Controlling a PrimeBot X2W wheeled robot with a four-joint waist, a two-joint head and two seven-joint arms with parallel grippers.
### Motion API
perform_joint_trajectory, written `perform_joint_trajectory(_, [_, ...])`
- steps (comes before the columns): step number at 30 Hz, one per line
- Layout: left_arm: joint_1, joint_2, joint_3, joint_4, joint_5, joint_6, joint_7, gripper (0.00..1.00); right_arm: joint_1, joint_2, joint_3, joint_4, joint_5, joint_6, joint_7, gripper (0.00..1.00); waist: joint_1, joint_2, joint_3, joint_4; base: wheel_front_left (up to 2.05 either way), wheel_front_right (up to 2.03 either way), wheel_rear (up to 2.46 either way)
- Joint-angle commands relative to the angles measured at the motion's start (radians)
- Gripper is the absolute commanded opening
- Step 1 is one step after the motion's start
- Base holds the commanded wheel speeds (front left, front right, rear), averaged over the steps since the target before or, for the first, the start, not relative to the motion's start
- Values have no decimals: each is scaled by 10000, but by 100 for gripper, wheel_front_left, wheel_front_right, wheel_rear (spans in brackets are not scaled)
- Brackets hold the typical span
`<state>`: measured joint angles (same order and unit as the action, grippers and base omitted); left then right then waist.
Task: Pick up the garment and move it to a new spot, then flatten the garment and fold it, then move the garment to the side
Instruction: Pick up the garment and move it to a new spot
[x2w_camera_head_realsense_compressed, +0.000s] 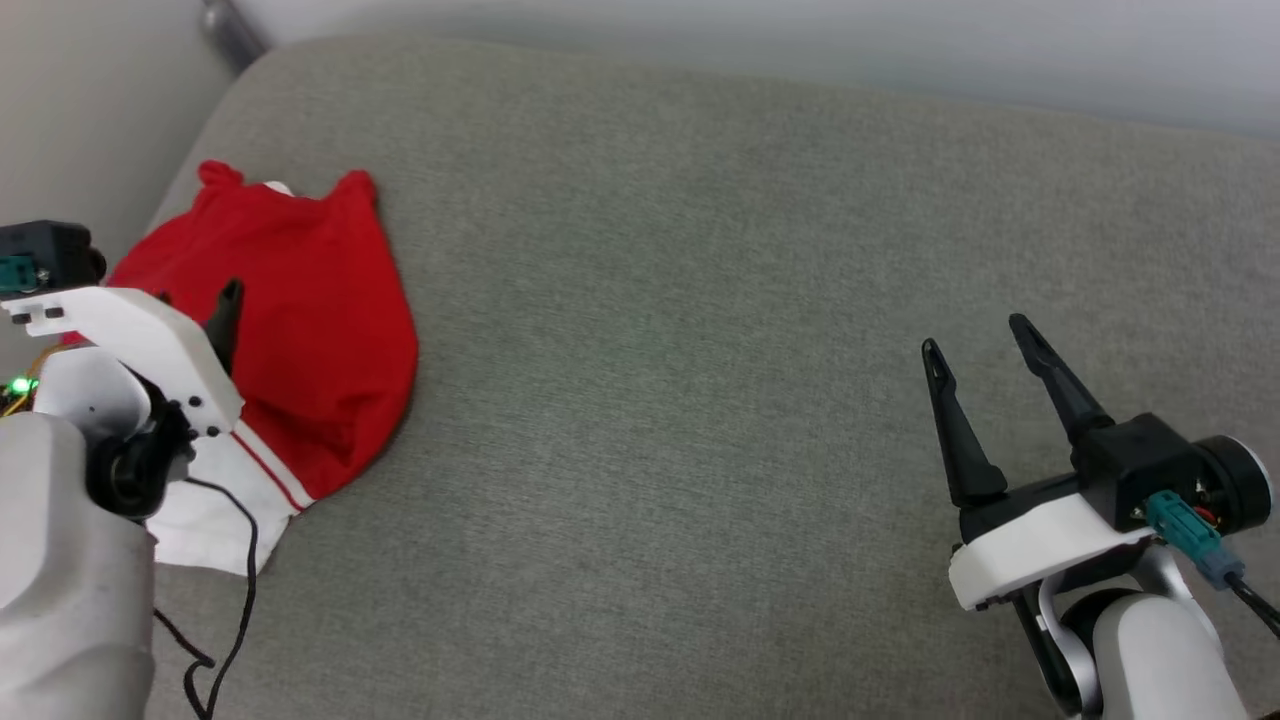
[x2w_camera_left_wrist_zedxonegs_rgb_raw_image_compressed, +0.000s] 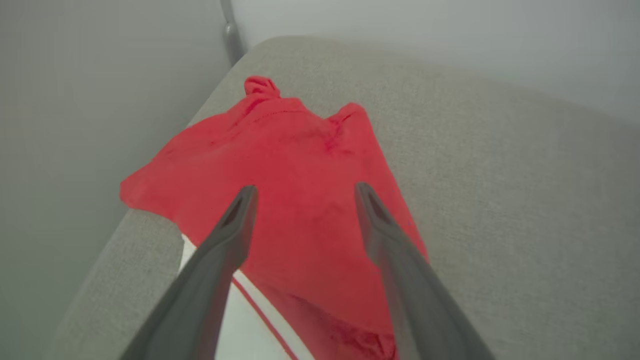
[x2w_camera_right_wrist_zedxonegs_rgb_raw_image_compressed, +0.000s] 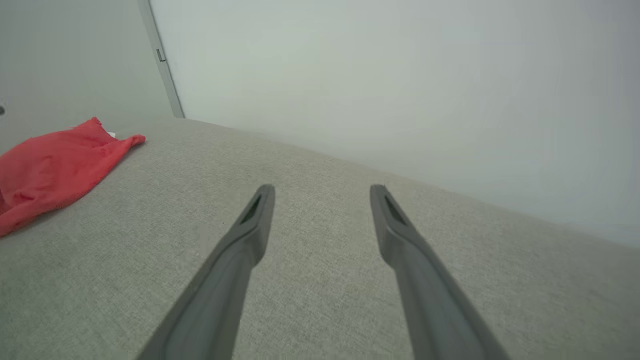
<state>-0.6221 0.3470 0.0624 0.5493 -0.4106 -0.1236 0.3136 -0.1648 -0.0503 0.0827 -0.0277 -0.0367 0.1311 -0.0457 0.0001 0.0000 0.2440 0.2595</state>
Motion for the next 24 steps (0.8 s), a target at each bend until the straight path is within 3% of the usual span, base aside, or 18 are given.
perform_joint_trajectory(1, [-169,211,-1,248,-269,-51,631,100,-239,-3,11,-12,43,-7,-48,100,-1,0,876,-761,0,0,0])
perform_joint_trajectory(7, [-188,754,-106,1404,-1350,-65,3336,100,-613,-3,36,170,95,-7,-184,100,-1,0,1527,-1139,0,0,0])
perform_joint_trajectory(11, [-2,608,-115,2078,-1759,-41,4247,100,-745,-3,42,298,118,-7,-293,100,-1,0,1680,-1250,0,0,0])
perform_joint_trajectory(12, [56,528,-125,2234,-1840,-11,4412,78,-757,-1,43,337,119,-7,-323,100,-1,0,1674,-1265,0,0,0])
perform_joint_trajectory(13, [135,395,-136,2377,-1951,-4,4589,39,-772,-3,36,375,124,-7,-338,100,-1,0,1650,-1276,0,0,0])
perform_joint_trajectory(14, [176,324,-158,2381,-1956,-39,4524,13,-790,-1,7,397,111,-7,-356,100,-1,0,1609,-1274,0,0,0])
perform_joint_trajectory(15, [181,328,-166,2356,-1942,-41,4357,0,-806,-1,-18,409,96,-7,-354,100,-1,0,1563,-1266,0,0,0])
perform_joint_trajectory(18, [60,544,-191,2103,-1649,16,3527,0,-735,-1,-73,459,83,-7,-371,100,-1,0,1272,-1210,0,0,0])
perform_joint_trajectory(24, [-433,1048,-325,1452,-639,329,795,0,-334,-1,-189,648,225,-7,-492,100,-1,0,133,-1025,0,0,0])
